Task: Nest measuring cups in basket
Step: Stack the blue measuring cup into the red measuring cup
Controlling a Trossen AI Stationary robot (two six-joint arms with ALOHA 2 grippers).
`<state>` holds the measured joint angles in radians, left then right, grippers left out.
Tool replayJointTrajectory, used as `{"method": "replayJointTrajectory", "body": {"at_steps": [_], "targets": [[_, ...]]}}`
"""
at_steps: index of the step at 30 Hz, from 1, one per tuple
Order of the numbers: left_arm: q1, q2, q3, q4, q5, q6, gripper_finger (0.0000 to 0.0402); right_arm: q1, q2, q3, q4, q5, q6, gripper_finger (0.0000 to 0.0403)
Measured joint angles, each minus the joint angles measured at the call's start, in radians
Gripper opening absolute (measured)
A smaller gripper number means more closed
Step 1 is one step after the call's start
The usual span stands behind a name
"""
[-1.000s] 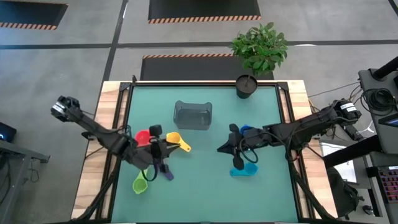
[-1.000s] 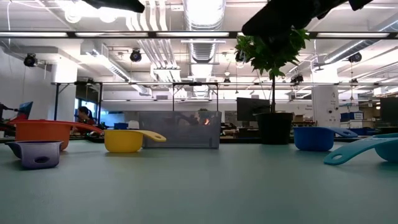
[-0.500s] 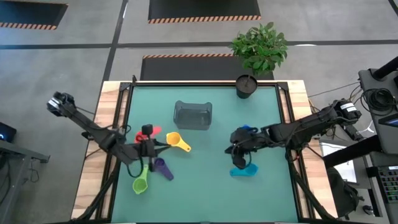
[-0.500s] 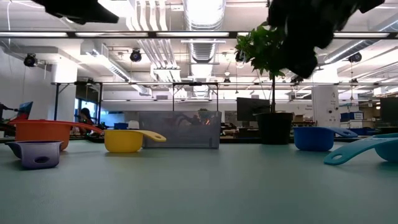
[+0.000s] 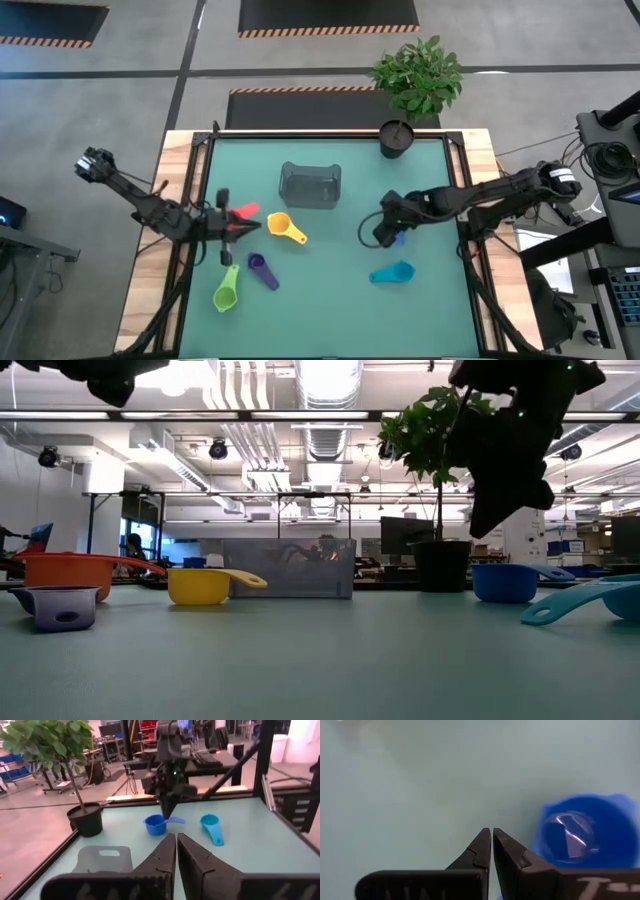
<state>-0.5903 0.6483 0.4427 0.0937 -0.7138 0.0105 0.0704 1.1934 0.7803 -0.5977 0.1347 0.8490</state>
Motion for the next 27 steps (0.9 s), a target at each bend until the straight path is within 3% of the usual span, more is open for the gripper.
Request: {"method": "replayJointTrajectory", "body": {"at_steps": [5,10,16,18,22,27], "targets": [[0.000,-0.013,0.003,0.001,0.000,-0.012,0.0000,-0.045,0.000,0.033,-0.112,0.066,0.026,0.0009],[0.000,0.004,0.003,0.000,0.000,-0.012,0.0000,-0.044,0.036,0.151,-0.322,0.168,0.042,0.0009],[0.001,0.018,0.003,0.000,-0.001,-0.012,0.0000,-0.045,0.143,0.235,-0.369,0.170,0.006,0.0009],[0.001,0.018,0.003,0.000,-0.001,-0.012,0.0000,-0.045,0.183,0.247,-0.384,0.125,0.004,0.0013],[0.001,0.017,0.003,0.000,-0.001,-0.012,0.0000,-0.045,0.258,0.261,-0.390,0.047,-0.018,0.0044],[0.001,0.017,0.003,0.000,-0.001,-0.012,0.0000,-0.045,0.331,0.274,-0.393,0.069,-0.046,0.0113]]}}
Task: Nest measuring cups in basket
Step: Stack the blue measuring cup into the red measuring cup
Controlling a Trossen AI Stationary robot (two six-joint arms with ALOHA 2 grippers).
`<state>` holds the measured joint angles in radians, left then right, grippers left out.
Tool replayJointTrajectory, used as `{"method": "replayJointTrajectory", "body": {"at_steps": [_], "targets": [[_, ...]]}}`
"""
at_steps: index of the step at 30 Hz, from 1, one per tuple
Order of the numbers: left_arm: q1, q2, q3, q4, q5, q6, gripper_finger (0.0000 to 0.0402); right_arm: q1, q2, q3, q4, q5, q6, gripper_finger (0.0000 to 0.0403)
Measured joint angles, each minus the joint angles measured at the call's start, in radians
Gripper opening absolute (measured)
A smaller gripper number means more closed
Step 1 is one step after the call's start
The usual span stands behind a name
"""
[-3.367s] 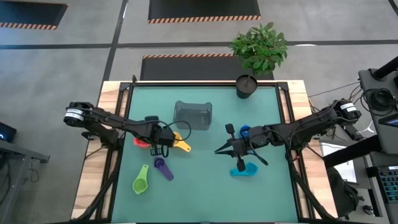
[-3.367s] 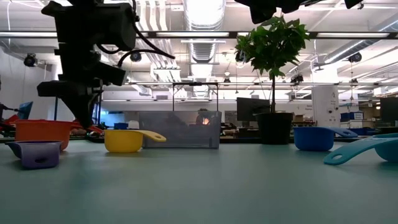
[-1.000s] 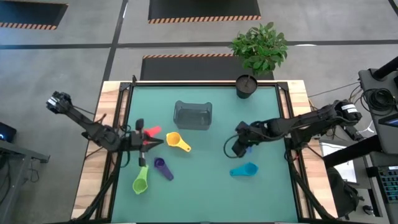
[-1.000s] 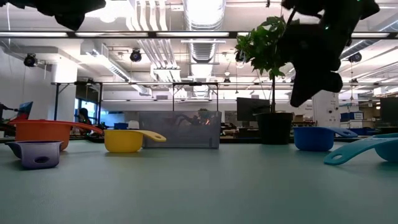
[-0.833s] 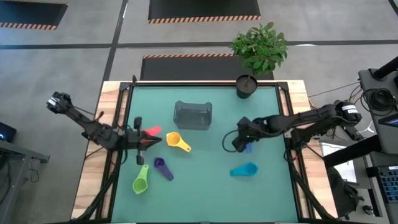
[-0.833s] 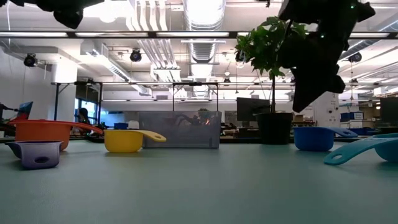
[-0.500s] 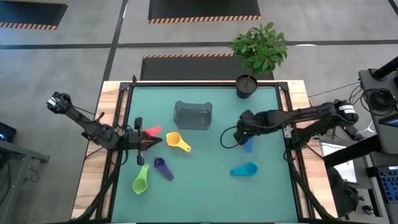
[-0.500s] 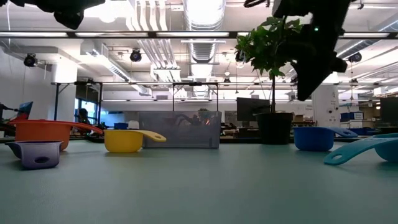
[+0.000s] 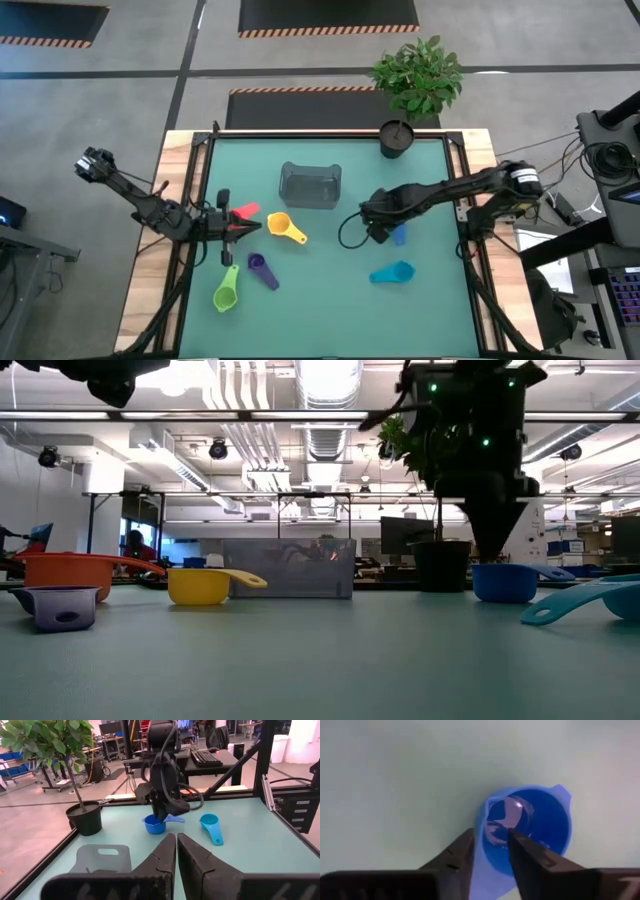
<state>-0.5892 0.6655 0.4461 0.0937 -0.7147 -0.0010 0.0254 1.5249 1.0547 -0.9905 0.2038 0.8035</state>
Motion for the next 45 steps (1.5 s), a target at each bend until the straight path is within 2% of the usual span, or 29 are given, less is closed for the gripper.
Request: {"method": "replayJointTrajectory", "body": {"at_steps": [4,9,13,22,27,32,37,45], "targets": [[0.000,0.000,0.000,0.000,0.000,0.000,0.0000,0.000,0.038,0.005,0.001,0.008,-0.028,0.0150],[0.000,0.000,0.000,-0.001,0.000,0.000,0.0000,0.000,0.074,0.004,0.003,0.023,-0.034,0.0159],[0.000,0.000,0.000,-0.001,0.000,0.000,0.0000,0.000,0.093,0.004,0.004,0.030,-0.039,0.0133],[0.000,0.001,0.000,-0.001,0.000,0.000,0.0000,0.001,0.068,0.005,0.004,0.025,-0.061,0.0017],[0.000,0.000,0.000,0.002,0.000,0.000,0.0000,0.024,0.040,0.026,0.001,0.025,-0.104,0.0011],[0.000,0.000,0.000,0.013,-0.011,0.004,0.0000,0.069,0.037,0.114,0.016,0.063,-0.177,0.0009],[0.000,-0.002,0.000,0.066,-0.079,0.039,0.0000,0.104,0.042,0.206,0.178,0.085,-0.317,0.0009],[0.000,-0.048,0.000,0.161,-0.231,0.117,0.0000,0.093,0.065,0.308,0.464,0.078,-0.564,0.0009]]}}
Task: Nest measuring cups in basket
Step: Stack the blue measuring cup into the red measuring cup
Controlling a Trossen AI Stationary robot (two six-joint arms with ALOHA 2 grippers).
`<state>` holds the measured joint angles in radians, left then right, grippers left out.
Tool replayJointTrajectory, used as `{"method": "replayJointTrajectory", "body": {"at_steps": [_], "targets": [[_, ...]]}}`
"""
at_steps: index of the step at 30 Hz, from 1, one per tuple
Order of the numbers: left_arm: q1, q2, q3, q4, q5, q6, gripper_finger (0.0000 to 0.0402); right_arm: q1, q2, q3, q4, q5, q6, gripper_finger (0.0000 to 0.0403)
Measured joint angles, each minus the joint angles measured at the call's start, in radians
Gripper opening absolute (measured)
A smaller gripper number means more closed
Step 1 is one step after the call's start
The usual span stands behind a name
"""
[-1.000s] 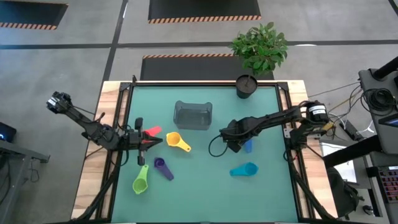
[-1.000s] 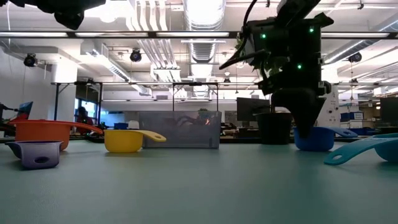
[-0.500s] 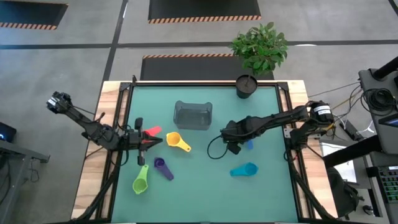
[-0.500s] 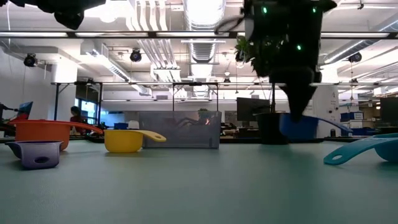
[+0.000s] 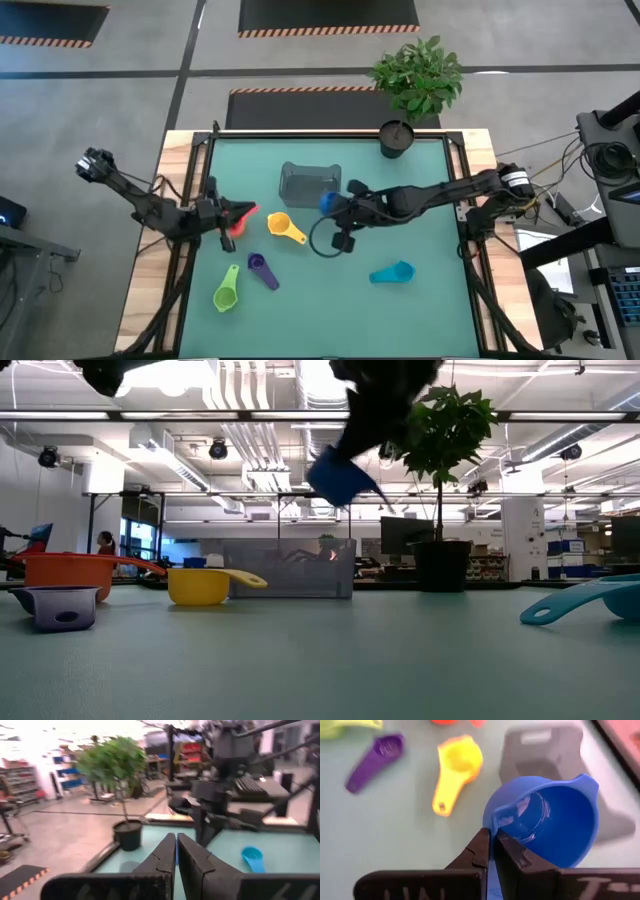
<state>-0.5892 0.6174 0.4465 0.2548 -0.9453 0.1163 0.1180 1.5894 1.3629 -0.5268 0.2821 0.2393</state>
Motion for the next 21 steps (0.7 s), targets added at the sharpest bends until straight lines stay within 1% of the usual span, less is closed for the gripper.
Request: {"method": "replayJointTrajectory", "body": {"at_steps": [3,5,12,16,21], "targets": [[0.000,-0.039,0.000,0.021,-0.037,0.039,0.0000,-0.014,0.041,0.055,0.057,-0.038,-0.067,0.0009],[0.000,-0.066,0.000,0.032,-0.041,0.054,0.0000,-0.021,0.084,0.102,0.059,-0.053,-0.109,0.0009],[-0.001,-0.155,-0.013,0.032,-0.041,0.049,0.0000,-0.029,0.257,0.302,0.124,-0.053,-0.315,0.0009],[-0.001,-0.187,-0.042,0.025,-0.040,0.040,0.0000,-0.036,0.366,0.435,0.123,-0.054,-0.407,0.0009],[-0.002,-0.221,-0.048,0.029,-0.041,0.032,0.0000,-0.047,0.499,0.603,0.121,-0.055,-0.520,0.0009]]}}
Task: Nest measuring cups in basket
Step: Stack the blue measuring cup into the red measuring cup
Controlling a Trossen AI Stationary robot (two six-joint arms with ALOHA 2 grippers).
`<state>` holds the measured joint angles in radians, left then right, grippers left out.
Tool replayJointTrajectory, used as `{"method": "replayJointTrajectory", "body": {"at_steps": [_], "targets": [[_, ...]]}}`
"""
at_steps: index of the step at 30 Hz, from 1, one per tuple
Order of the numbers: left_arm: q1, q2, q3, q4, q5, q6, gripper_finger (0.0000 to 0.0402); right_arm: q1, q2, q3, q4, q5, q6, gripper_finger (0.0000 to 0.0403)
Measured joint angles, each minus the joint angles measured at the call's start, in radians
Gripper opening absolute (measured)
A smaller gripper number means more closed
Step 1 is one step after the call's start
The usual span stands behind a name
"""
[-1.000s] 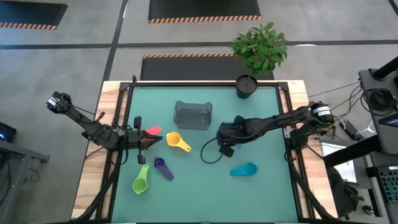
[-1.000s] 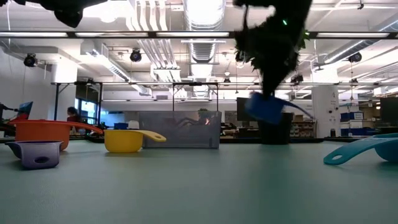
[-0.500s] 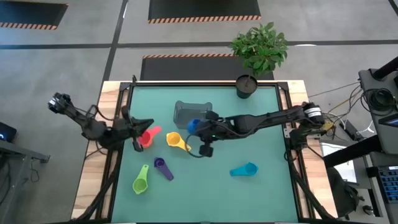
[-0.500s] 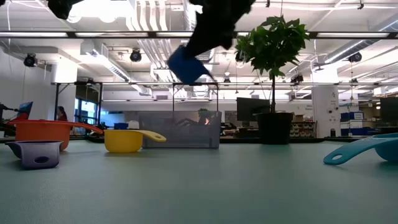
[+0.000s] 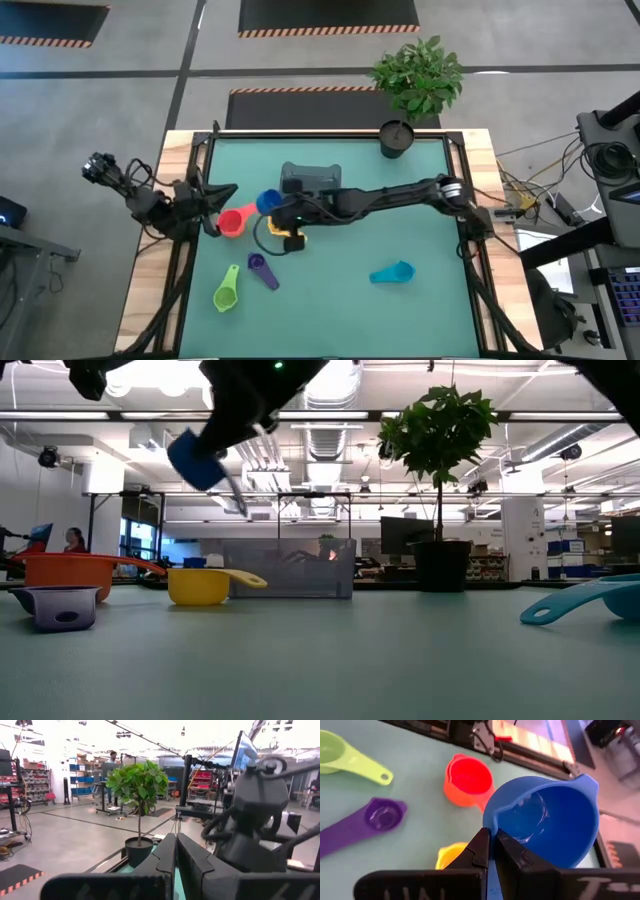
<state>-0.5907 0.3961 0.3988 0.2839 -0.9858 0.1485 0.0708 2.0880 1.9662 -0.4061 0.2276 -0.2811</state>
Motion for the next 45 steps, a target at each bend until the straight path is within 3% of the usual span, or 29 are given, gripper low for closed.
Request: {"method": "replayJointTrajectory", "body": {"at_steps": [3,7,14,25,32,45], "targets": [[0.000,-0.008,0.000,-0.006,0.003,-0.012,0.0000,-0.007,0.072,0.089,0.000,-0.009,-0.052,0.0009],[0.000,-0.009,0.000,-0.015,0.007,-0.015,0.0000,-0.023,0.146,0.180,0.000,-0.098,-0.081,0.0009],[0.000,-0.010,0.000,-0.017,0.008,-0.015,0.0000,-0.049,0.241,0.273,0.055,-0.158,-0.115,0.0009],[0.000,-0.012,-0.001,-0.022,0.008,-0.015,0.0000,-0.056,0.317,0.287,0.234,-0.185,-0.208,0.0009],[0.000,-0.013,-0.001,-0.023,0.008,-0.015,0.0000,-0.058,0.319,0.286,0.251,-0.235,-0.208,0.0009],[0.000,-0.014,-0.001,-0.023,0.008,-0.011,0.0000,-0.058,0.338,0.275,0.308,-0.236,-0.205,0.0021]]}}
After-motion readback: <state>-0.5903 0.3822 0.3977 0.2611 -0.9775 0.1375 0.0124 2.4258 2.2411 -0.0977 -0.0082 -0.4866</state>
